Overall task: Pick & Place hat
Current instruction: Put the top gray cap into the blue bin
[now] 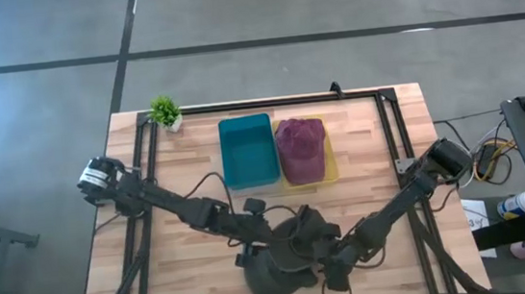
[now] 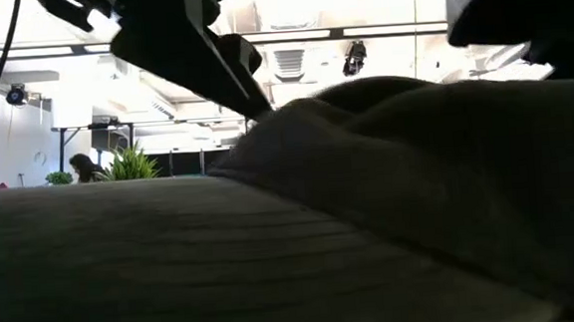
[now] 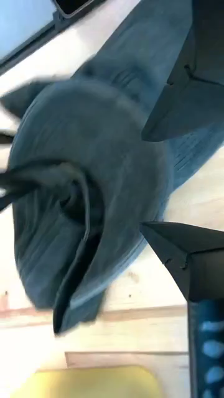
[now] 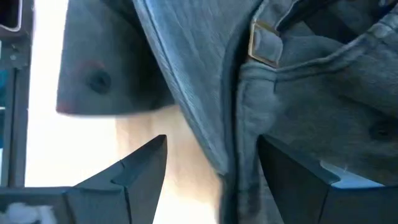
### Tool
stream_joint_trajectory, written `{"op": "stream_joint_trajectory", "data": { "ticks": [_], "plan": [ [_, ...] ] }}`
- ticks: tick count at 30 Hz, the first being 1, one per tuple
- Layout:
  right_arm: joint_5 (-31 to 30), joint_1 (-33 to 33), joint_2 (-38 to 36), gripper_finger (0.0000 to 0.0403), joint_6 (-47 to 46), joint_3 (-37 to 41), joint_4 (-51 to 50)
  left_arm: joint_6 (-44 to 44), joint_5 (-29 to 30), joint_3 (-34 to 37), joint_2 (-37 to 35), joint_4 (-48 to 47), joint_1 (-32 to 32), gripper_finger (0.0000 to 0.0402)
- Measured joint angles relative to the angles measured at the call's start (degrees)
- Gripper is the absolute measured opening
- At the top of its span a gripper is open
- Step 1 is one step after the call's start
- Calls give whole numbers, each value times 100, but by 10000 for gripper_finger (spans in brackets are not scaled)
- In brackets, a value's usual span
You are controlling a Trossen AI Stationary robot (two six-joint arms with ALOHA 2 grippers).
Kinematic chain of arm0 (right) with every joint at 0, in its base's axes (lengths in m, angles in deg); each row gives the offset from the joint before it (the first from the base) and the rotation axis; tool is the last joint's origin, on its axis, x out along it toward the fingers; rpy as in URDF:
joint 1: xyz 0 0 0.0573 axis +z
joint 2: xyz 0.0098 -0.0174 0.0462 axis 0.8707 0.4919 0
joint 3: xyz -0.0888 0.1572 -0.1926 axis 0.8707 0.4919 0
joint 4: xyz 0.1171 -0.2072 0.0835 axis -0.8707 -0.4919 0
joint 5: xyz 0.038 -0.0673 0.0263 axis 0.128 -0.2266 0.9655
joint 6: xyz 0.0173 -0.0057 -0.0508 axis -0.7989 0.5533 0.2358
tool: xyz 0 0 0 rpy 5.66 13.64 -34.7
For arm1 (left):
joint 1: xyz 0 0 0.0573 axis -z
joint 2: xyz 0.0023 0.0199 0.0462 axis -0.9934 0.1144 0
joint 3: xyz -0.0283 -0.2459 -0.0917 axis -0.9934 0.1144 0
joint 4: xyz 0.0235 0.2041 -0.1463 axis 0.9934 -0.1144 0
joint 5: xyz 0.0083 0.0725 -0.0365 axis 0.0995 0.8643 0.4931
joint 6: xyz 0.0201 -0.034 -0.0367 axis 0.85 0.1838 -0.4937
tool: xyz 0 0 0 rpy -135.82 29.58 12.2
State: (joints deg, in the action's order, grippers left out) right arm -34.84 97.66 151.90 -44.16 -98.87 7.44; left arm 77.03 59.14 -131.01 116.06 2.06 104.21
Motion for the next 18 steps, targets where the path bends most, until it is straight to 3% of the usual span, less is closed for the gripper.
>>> {"op": "stream_joint_trajectory", "data": {
  "ticks": [6, 16, 18],
  "plan": [
    [-56, -247, 191, 208, 45, -584, -793, -9, -18, -1, 173, -38, 8, 216],
    [-58, -703, -192, 33, 122, -594, -906, -448, -134, -4, 266, 79, 10, 216],
    [-7, -787, -370, 20, 226, -632, -980, -551, -133, -101, 238, 37, 12, 216]
  ]
}}
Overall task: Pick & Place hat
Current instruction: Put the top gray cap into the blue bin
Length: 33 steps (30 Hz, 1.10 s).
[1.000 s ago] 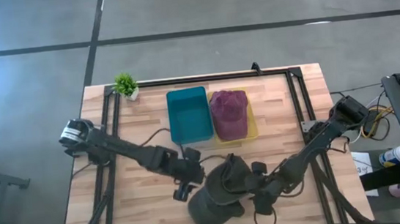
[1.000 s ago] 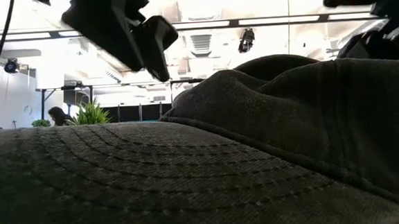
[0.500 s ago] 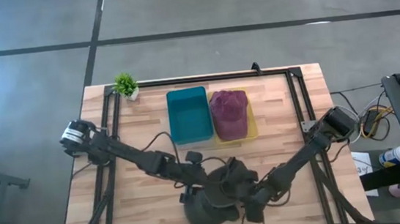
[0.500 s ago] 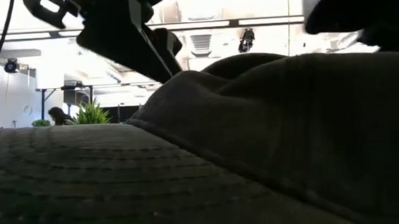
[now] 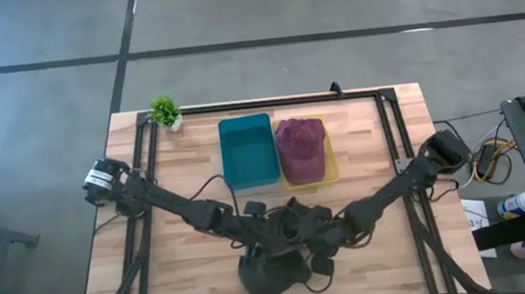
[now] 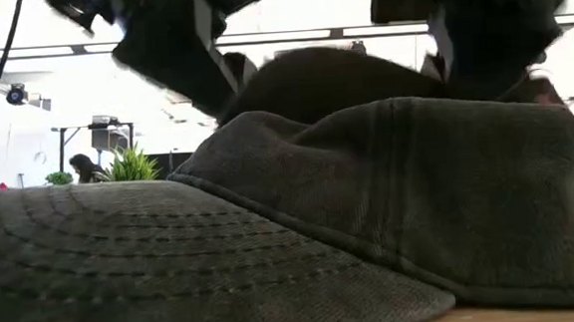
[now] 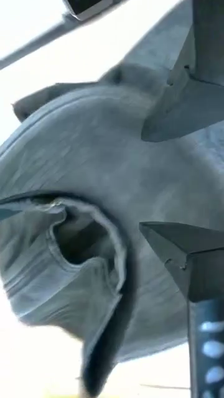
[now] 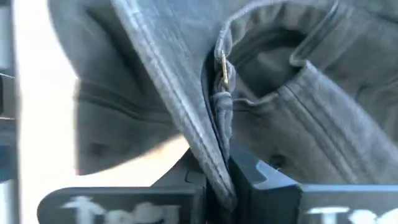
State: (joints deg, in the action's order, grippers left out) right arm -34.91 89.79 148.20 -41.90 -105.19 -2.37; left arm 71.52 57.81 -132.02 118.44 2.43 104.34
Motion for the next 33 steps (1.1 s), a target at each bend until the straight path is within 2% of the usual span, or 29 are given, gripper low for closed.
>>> {"op": "stream_joint_trajectory", "data": {
  "ticks": [4, 10, 13, 15, 18, 20, 28, 33],
  "plan": [
    [569, -239, -419, 20, 95, -82, 50, -9, 67, -284, -164, -117, 0, 216],
    [2193, -737, -790, 18, -225, -41, 108, -1, 599, -787, -641, -666, -4, 216],
    [2635, -884, -780, 18, -190, -43, 85, 62, 612, -882, -843, -639, -30, 216],
    [2753, -944, -758, 18, -141, -47, 89, -43, 511, -937, -883, -623, -75, 216],
    [2771, -1036, -755, 18, -119, -51, 109, -801, -448, -972, -836, -578, -244, 216],
    [2769, -1099, -753, 18, -119, -51, 115, -1172, -830, -951, -724, -571, -289, 216],
    [2790, -1185, -751, 18, -177, -92, 766, -1011, -928, -1097, -221, -471, -320, 216],
    [2839, -1178, -751, 18, -184, -220, 722, -1014, -977, -1158, -113, -512, -346, 205]
  ]
}}
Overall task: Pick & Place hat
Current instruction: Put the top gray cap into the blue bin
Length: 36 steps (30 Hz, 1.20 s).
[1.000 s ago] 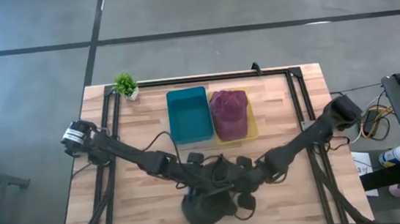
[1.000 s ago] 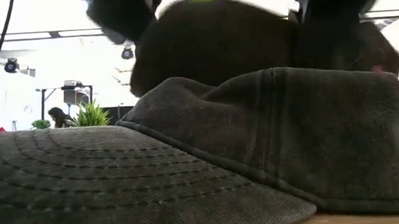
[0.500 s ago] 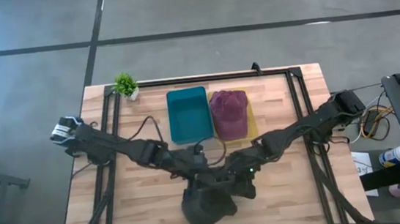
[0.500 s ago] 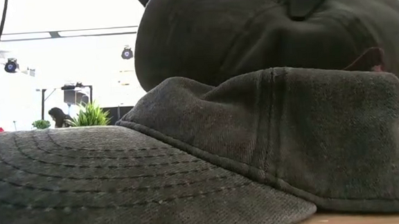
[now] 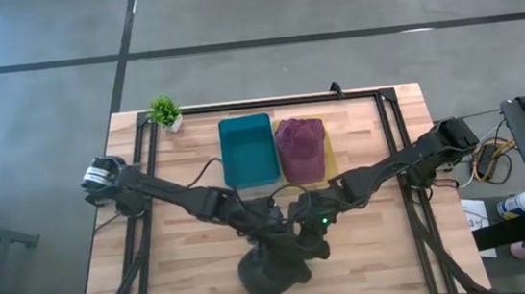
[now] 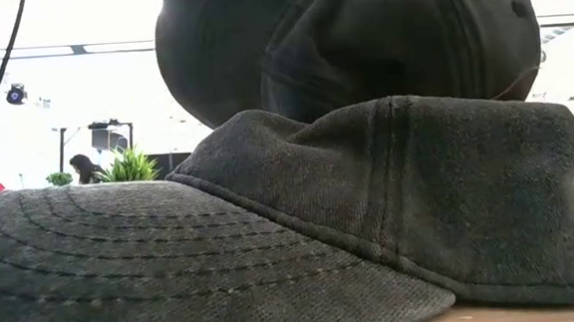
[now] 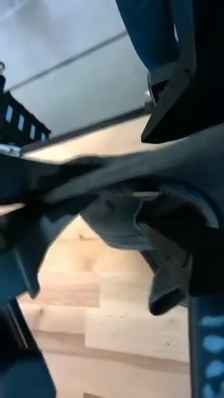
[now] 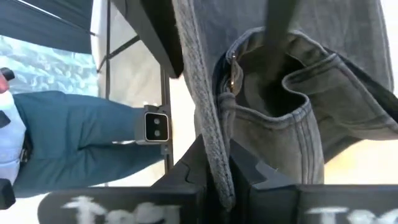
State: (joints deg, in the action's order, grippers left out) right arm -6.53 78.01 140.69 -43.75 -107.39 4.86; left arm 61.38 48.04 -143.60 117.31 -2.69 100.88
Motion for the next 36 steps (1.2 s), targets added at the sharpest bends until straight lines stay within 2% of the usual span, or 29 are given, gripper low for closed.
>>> {"op": "stream_joint_trajectory", "data": {
  "ticks": [4, 9, 10, 15, 22, 25, 29, 33, 36],
  "plan": [
    [118, -2, -4, 24, -5, -4, -32, -7, -186, 5, -36, -150, -11, 150],
    [165, 0, -13, 36, -10, -4, -48, 23, -196, -19, -49, -206, -10, 29],
    [162, 0, -27, 39, -3, -4, -55, 36, -198, -16, -49, -211, -10, 17],
    [131, 4, -274, 70, 1, -2, -191, -27, -367, 3, -67, -450, -6, 8],
    [-253, 19, -933, 152, 160, -2, -845, -368, -491, 27, -81, -595, 17, 5],
    [-1108, 125, -1376, 182, 371, -2, -1372, -617, -522, 27, -235, -437, 16, 5],
    [-2758, 473, -2143, 203, 325, -2, -1931, -1107, -260, 63, -547, 97, 14, 5],
    [-4509, 960, -2747, 207, -132, 3, -2273, -2009, 539, 456, -957, 1017, 42, 5],
    [-5316, 1283, -3042, 208, -589, 25, -2520, -2649, 1533, 958, -1313, 1622, 157, 5]
  ]
}}
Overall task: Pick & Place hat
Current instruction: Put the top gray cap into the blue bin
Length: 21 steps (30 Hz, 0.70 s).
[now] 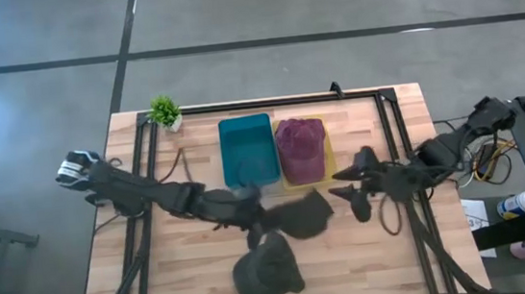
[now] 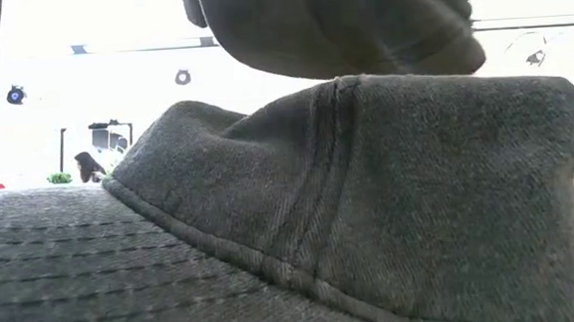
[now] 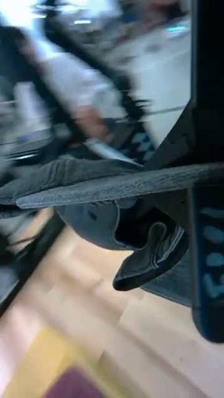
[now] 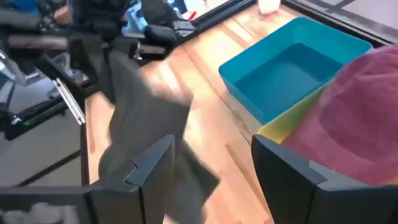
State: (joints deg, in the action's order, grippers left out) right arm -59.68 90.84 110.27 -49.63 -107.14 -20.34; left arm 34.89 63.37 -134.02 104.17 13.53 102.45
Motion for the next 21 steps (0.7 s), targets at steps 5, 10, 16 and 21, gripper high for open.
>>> {"op": "stream_joint_trajectory", "data": {
  "ticks": [5, 10, 16, 21],
  "plan": [
    [-290, 332, -132, 208, -372, 190, -367, -731, 1247, 996, -646, 1235, 147, 5],
    [-284, 396, -145, 208, -651, 610, -152, -776, 1472, 1882, -1087, 3124, 166, 6],
    [-281, 227, -313, 208, -27, 885, 732, -1017, 712, 2540, -1345, 3973, 183, 7],
    [698, -269, -479, 208, 519, 979, 1676, -967, 467, 2636, -1393, 4342, 187, 7]
  ]
}}
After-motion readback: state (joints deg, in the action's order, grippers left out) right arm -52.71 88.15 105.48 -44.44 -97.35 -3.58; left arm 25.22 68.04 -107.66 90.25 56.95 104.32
